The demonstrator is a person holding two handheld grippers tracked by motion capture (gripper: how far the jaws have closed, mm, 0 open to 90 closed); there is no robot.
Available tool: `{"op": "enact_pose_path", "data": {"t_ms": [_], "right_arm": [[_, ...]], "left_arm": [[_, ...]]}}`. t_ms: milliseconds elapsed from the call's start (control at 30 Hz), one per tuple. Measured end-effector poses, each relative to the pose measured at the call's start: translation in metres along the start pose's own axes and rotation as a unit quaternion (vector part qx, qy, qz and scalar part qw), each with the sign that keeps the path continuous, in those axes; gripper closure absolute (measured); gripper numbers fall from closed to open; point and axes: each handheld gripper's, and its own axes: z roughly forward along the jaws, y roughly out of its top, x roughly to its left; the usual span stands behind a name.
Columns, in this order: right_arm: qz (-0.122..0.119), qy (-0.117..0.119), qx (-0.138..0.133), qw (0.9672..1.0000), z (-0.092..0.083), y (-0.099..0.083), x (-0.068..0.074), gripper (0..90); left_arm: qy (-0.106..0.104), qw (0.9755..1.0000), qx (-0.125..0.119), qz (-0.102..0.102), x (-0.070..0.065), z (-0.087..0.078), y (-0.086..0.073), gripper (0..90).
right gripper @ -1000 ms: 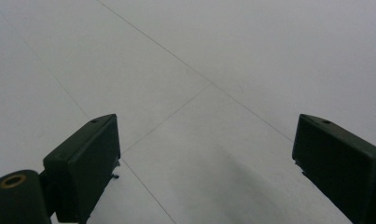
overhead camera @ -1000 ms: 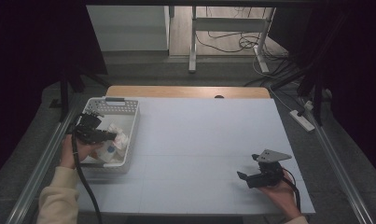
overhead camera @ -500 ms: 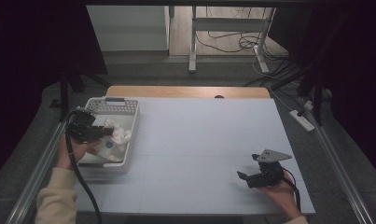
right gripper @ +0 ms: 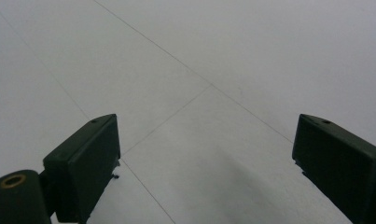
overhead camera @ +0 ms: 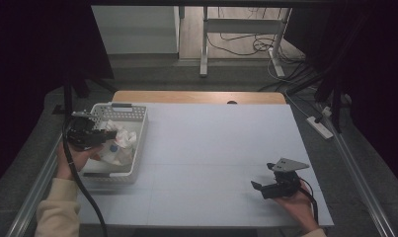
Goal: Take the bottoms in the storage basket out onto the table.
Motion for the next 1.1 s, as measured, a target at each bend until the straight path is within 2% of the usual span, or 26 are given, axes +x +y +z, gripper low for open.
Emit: {"op": "enact_pose_path", "data": {"t_ms": [367,933,1000,1067,1100], "right_arm": [[-0.001,0.0,0.001,1.0,0.0,0.0,0.0,7.7],[-0.002,0.0,0.001,1.0,0.0,0.0,0.0,7.7],[-0.001,0.001,0.001,1.0,0.0,0.0,0.0,7.7],[-0.001,0.001,0.001,1.0,0.0,0.0,0.0,7.7],[-0.001,0.001,0.001,1.0,0.0,0.0,0.0,7.7]], "left_arm": [[-0.004,0.9991,-0.042,-0.005,-0.002,-0.012,0.001,73.3],[-0.011,0.9967,-0.08,-0.006,-0.006,-0.023,0.003,73.3],[-0.013,0.9962,-0.085,-0.007,-0.007,-0.024,0.003,73.3],[-0.026,0.9952,-0.094,-0.009,-0.007,-0.027,0.003,73.3],[-0.026,0.9952,-0.094,-0.009,-0.007,-0.027,0.003,73.3]]}}
